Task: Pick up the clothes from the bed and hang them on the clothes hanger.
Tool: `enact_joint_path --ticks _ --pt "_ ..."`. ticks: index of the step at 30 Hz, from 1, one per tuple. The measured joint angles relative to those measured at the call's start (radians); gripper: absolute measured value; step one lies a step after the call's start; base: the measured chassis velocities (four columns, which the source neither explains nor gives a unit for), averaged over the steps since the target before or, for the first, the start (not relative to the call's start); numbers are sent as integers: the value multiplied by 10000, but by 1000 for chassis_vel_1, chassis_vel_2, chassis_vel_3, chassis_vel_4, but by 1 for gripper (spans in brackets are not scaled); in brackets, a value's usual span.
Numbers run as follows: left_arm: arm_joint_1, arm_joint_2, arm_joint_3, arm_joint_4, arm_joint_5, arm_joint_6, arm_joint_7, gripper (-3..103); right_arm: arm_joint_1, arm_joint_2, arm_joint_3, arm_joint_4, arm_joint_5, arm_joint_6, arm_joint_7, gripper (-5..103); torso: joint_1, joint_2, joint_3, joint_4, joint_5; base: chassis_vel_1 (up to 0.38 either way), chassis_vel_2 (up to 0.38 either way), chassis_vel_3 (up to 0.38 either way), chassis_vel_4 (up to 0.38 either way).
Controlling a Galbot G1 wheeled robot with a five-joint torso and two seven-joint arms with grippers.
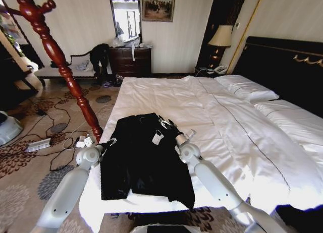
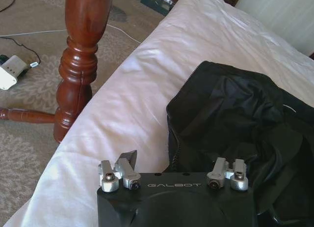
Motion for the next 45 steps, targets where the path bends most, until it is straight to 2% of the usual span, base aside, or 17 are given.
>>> enact_joint_path --ticks 3,5,8,11,14,15,17,19,27,30,32,36,39,40,44,45 --pt "66 -1 -76 -15 -15 -56 0 56 -89 -81 28 -6 0 -46 62 100 0 0 0 -1 -1 0 0 0 0" --pt "80 1 -89 -29 -17 -66 0 56 -105 -98 37 -12 0 -55 76 100 -1 0 -1 -1 -1 0 0 0 0" --pt "98 20 -113 -38 -17 -70 0 39 -128 -133 46 -55 0 -88 135 100 0 0 0 -2 -2 0 0 0 0" --pt "98 36 -128 -34 -17 -79 -2 34 -134 -138 62 -65 0 -105 165 100 0 0 0 -1 -1 0 0 0 0" --pt "172 93 -189 -195 -4 -236 0 18 -198 -155 117 -65 -2 -120 198 100 0 0 0 -1 -2 0 0 0 0" --pt "172 93 -189 -195 -4 -236 0 18 -198 -155 117 -65 -2 -120 198 100 0 0 0 -1 -2 0 0 0 0" --pt "284 175 -263 -350 38 -406 13 7 -271 -185 172 -66 -11 -122 207 100 -1 0 0 -2 -2 0 0 0 0" --pt "381 237 -351 -441 48 -490 40 1 -327 -218 221 -65 -25 -122 213 100 -1 0 0 0 -2 0 0 0 0" --pt "501 349 -612 -791 60 -825 278 1 -395 -333 369 -61 -35 -125 328 100 -1 0 0 1 -3 0 0 0 0" --pt "469 463 -728 -1273 48 -1058 464 1 -459 -418 461 -14 -25 -128 348 100 0 0 0 -1 -3 0 0 0 0" --pt "469 713 -785 -2025 -101 -1224 566 1 -543 -507 552 21 -17 -128 356 100 -1 0 0 -4 2 0 0 0 0" --pt "580 1118 -597 -2963 -266 -1258 638 1 -640 -590 649 39 -14 -129 359 100 -1 0 0 0 1 0 0 0 0" --pt "613 1434 119 -3596 -30 -1127 934 1 -724 -663 746 78 -10 -129 360 100 -2 0 0 0 0 0 0 0 0" --pt "613 1434 119 -3596 -30 -1127 934 1 -724 -663 746 78 -10 -129 360 100 -2 0 0 0 0 0 0 0 0" --pt "115 1472 1663 -3534 493 -1074 1315 1 -931 -859 924 187 3 -129 361 100 -2 0 0 0 -1 0 0 0 0" --pt "115 1472 1663 -3534 493 -1074 1315 1 -931 -859 924 187 3 -129 361 100 -2 0 0 0 -1 0 0 0 0"
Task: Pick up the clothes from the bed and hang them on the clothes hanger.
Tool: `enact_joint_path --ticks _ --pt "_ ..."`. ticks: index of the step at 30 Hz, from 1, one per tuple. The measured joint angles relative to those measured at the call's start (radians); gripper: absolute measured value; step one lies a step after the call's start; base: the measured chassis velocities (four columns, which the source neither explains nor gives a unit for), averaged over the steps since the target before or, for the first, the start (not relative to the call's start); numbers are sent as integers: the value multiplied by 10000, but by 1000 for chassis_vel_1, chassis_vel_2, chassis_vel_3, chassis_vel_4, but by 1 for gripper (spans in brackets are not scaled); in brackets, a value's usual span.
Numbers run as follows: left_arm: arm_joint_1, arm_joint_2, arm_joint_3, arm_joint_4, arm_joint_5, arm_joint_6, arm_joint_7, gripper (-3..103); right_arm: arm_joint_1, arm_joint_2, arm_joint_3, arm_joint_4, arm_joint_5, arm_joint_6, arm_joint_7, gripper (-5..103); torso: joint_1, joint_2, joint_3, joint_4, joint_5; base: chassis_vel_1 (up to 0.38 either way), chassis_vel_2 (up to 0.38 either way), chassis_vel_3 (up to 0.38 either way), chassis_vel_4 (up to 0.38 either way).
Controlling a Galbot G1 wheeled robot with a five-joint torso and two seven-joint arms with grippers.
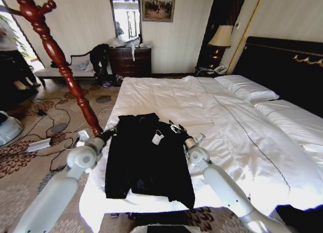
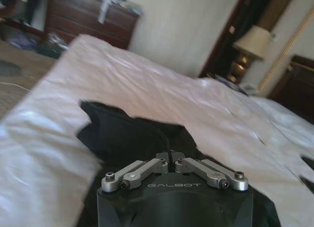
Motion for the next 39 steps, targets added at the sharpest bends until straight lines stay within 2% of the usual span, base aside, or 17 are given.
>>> enact_joint_path --ticks 5,6,11,12,17,26,32,36,38,39 --pt "-764 -359 2147 149 220 4 137 1 -326 -208 295 89 1 4 1 100 0 0 0 -1 1 0 0 0 0" --pt "-764 -359 2147 149 220 4 137 1 -326 -208 295 89 1 4 1 100 0 0 0 -1 1 0 0 0 0" --pt "-1194 -549 3825 359 514 121 111 1 -523 -343 544 210 1 22 1 100 1 0 0 -1 1 0 0 0 0" --pt "-1194 -549 3825 359 514 121 111 1 -523 -343 544 210 1 22 1 100 1 0 0 -1 1 0 0 0 0" --pt "-969 -500 5061 452 1027 250 -29 1 -662 -413 715 237 -4 53 -8 100 0 0 0 -1 2 0 0 0 0" --pt "74 -469 5191 140 1083 357 -243 1 -608 -403 733 168 -14 74 -16 100 1 0 0 1 0 0 0 0 0" --pt "760 -295 4197 -433 669 272 -437 1 -508 -356 682 36 -26 83 -22 100 1 0 0 -2 -1 0 0 0 0" --pt "1232 99 3194 -904 231 993 -894 1 -390 -313 584 -18 29 86 -31 100 0 0 0 -2 -1 0 0 0 0" --pt "1312 161 3020 -987 154 1179 -994 0 -359 -297 561 -19 108 86 -25 100 1 0 0 -2 -1 0 0 0 0" --pt "1482 305 2658 -1218 -133 1570 -1279 6 -244 -253 489 -17 463 61 46 100 1 0 0 0 -3 0 0 0 0"
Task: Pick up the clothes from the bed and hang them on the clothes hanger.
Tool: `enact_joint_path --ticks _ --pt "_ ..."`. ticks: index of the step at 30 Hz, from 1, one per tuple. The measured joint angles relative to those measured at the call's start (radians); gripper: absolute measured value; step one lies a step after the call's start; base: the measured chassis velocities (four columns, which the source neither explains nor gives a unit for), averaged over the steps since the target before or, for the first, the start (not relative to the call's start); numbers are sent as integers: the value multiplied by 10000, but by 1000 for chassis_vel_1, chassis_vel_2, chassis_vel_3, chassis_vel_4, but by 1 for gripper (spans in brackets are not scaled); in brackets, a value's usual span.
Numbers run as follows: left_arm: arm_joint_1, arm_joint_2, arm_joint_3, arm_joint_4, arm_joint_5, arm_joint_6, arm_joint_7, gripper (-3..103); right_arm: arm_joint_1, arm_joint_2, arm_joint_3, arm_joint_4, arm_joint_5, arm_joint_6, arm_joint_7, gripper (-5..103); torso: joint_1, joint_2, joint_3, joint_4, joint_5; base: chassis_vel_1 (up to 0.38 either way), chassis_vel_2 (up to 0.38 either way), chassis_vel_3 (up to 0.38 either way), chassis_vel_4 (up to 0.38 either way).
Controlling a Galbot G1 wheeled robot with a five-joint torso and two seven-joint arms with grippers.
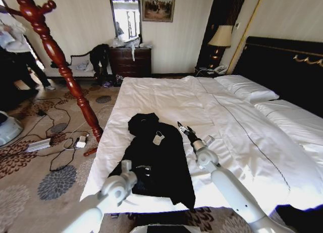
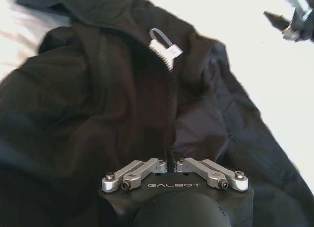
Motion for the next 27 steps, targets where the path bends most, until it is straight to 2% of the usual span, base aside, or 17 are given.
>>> enact_joint_path --ticks 2,3,7,8,10,13,14,16,17,18,19,20,21,23,24,25,27 --pt "276 240 -519 -425 -548 432 -524 16 223 79 -110 21 632 -164 259 100 0 1 0 -4 1 0 0 0 0" --pt "276 240 -519 -425 -548 432 -524 16 223 79 -110 21 632 -164 259 100 0 1 0 -4 1 0 0 0 0" --pt "945 533 -1706 -1317 -1823 1284 -2131 32 1164 386 -467 -185 1822 -550 1153 100 0 0 1 -2 2 0 0 0 0" --pt "945 533 -1706 -1317 -1823 1284 -2131 32 1164 386 -467 -185 1822 -550 1153 100 0 0 1 -2 2 0 0 0 0" --pt "1429 502 -2385 -1699 -2103 1449 -2448 43 1805 625 -687 -253 2642 -757 1704 100 1 0 0 -1 2 0 0 0 0" --pt "1990 213 -3416 -2112 -1910 1366 -2220 54 2664 1106 -1202 -532 3404 -1042 1980 100 0 1 -1 -2 -4 0 0 0 0" --pt "1990 213 -3416 -2112 -1910 1366 -2220 54 2664 1106 -1202 -532 3404 -1042 1980 100 0 1 -1 -2 -4 0 0 0 0" --pt "2393 -88 -4043 -2172 -579 916 -1272 65 3247 1689 -1751 -1084 3599 -1189 1996 100 0 0 0 -2 3 0 0 0 0" --pt "2557 -224 -4239 -2160 -68 768 -986 70 3455 1936 -1940 -1334 3639 -1224 2017 100 1 -1 1 0 3 0 0 0 0" --pt "2557 -224 -4239 -2160 -68 768 -986 70 3455 1936 -1940 -1334 3639 -1224 2017 100 1 -1 1 0 3 0 0 0 0" --pt "2904 -571 -4684 -2131 598 594 -718 76 3837 2396 -2268 -1828 3692 -1321 2044 100 2 0 0 2 -4 0 0 0 0" --pt "3089 -741 -4936 -2126 744 556 -668 81 4013 2615 -2437 -2089 3687 -1360 2040 100 2 0 1 0 -4 0 0 0 0" --pt "3089 -741 -4936 -2126 744 556 -668 81 4013 2615 -2437 -2089 3687 -1360 2040 100 2 0 1 0 -4 0 0 0 0" --pt "3641 -1195 -5994 -2251 830 476 -618 92 4650 3326 -2840 -3083 3374 -1407 1785 100 0 0 0 4 -3 0 0 0 0" --pt "3641 -1195 -5994 -2251 830 476 -618 92 4650 3326 -2840 -3083 3374 -1407 1785 100 0 0 0 4 -3 0 0 0 0" --pt "3757 -1277 -6305 -2325 776 460 -617 97 4825 3513 -2901 -3444 3220 -1396 1700 100 0 1 -1 2 -2 0 0 0 0" --pt "4041 -1421 -7192 -2606 501 441 -658 98 5363 4078 -2991 -4776 2761 -1331 1433 100 1 0 1 -1 1 0 0 0 0"
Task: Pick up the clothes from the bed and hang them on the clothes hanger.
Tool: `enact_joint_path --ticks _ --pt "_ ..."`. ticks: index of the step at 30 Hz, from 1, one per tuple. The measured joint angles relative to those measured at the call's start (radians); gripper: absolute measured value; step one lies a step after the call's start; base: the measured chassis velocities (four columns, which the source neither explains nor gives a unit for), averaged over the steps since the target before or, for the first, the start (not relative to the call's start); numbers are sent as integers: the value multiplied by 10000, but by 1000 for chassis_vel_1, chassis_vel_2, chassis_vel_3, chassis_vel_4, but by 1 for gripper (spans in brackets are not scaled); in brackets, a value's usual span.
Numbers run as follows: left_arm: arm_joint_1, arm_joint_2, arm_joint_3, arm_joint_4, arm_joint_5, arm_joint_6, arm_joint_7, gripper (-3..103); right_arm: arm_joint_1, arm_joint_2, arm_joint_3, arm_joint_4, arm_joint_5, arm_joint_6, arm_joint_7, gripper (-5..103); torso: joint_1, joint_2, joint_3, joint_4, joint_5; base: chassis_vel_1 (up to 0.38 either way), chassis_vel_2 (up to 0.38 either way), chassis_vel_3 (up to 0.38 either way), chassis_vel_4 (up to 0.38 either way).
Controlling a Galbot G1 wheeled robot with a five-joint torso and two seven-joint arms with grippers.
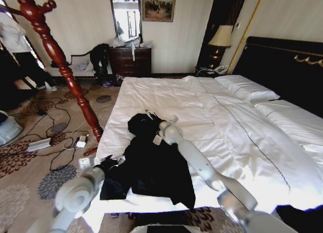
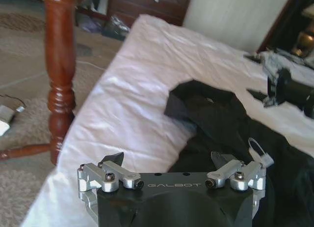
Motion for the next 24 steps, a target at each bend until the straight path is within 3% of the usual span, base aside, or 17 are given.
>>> enact_joint_path --ticks 8,9,10,12,18,24 --pt "569 -442 -1264 -619 -354 30 -214 100 1034 1404 494 -2771 -923 -169 -519 100 0 0 -1 -1 0 0 0 0 0" --pt "646 -526 -1344 -675 -345 35 -222 100 1130 1566 582 -3062 -1061 -237 -538 100 0 0 0 7 1 0 0 0 0" --pt "730 -623 -1426 -733 -336 37 -250 100 1205 1631 653 -3314 -1184 -295 -551 100 -1 0 0 15 2 0 0 0 0" --pt "974 -822 -1609 -921 -303 43 -311 100 1394 1695 931 -4155 -1700 -377 -744 100 -1 1 -1 -2 0 0 0 0 0" --pt "1431 -918 -2007 -995 -376 47 -402 100 1573 1665 1658 -5639 -2905 -391 -1418 100 0 0 0 -4 1 0 0 0 0" --pt "1642 -909 -2276 -995 -474 52 -454 100 1330 1643 1661 -5530 -3386 -571 -1390 100 -2 0 -1 0 3 0 0 0 0"
